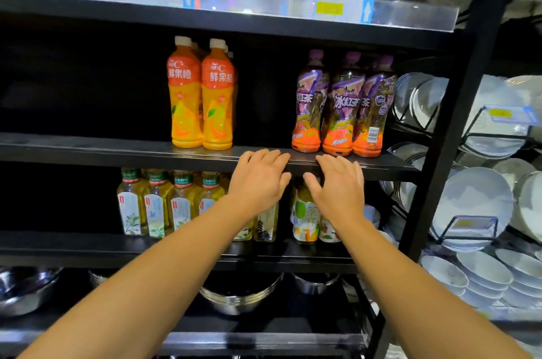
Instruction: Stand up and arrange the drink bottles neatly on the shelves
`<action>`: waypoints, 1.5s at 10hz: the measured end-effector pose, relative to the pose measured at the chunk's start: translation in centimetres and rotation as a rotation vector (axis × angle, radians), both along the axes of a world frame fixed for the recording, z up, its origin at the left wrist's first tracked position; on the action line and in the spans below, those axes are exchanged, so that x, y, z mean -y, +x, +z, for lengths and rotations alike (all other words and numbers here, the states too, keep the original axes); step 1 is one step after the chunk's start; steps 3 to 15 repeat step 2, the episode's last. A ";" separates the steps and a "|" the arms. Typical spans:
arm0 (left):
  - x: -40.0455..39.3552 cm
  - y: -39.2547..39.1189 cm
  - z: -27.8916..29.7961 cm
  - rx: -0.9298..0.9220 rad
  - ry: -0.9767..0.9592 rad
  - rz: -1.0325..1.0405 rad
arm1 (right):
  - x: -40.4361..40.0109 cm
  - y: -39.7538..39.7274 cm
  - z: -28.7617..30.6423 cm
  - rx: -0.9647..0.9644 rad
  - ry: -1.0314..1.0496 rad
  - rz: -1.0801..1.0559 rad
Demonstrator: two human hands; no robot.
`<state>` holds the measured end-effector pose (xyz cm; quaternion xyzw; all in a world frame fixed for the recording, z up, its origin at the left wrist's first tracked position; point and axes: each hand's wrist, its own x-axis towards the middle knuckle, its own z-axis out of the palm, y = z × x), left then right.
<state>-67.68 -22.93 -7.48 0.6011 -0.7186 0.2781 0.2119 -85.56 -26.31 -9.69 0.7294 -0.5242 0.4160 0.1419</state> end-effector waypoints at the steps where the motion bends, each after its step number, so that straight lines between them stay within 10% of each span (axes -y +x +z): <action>1: -1.7 1.1 1.0 -0.141 0.032 -0.092 | -1.3 0.5 1.2 0.029 0.043 -0.003; 2: -4.2 2.8 2.6 -0.353 0.029 -0.179 | -2.9 1.8 2.9 0.150 0.060 0.060; 15: -4.2 2.8 2.6 -0.353 0.029 -0.179 | -2.9 1.8 2.9 0.150 0.060 0.060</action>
